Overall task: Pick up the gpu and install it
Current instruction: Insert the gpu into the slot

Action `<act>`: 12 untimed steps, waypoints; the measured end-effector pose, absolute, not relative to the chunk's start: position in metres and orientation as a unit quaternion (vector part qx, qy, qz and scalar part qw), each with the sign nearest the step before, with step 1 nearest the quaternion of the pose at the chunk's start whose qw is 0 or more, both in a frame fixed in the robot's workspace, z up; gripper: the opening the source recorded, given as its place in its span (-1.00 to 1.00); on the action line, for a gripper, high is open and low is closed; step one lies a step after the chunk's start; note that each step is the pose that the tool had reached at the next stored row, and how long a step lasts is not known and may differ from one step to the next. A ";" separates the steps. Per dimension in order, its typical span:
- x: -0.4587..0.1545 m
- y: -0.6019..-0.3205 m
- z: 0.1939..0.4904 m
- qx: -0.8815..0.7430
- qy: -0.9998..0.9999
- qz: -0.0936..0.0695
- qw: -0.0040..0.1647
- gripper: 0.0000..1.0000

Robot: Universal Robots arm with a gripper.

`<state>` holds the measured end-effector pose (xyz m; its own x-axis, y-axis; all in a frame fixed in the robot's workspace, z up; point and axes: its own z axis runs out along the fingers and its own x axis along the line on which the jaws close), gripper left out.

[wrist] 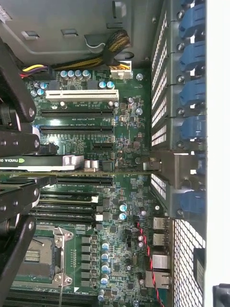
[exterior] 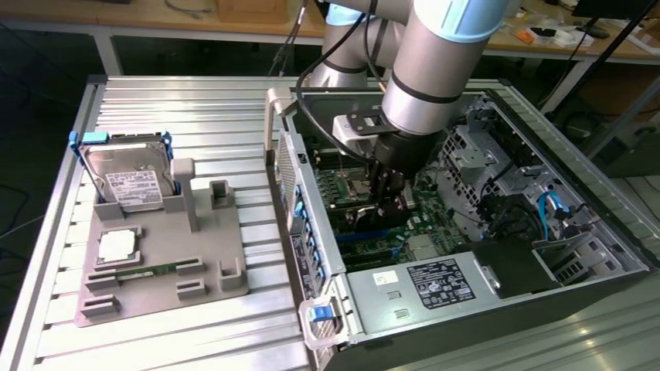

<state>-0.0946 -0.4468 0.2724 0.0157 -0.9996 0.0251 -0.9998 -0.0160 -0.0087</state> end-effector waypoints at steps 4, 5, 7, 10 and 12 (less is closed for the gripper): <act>-0.095 -0.447 0.272 0.713 -0.701 0.012 0.006 -0.47; -0.095 -0.447 0.272 0.713 -0.701 0.012 0.006 -0.47; -0.095 -0.447 0.272 0.713 -0.701 0.012 0.006 -0.47; -0.095 -0.447 0.272 0.713 -0.701 0.012 0.006 -0.47; -0.095 -0.447 0.272 0.713 -0.701 0.012 0.005 -0.47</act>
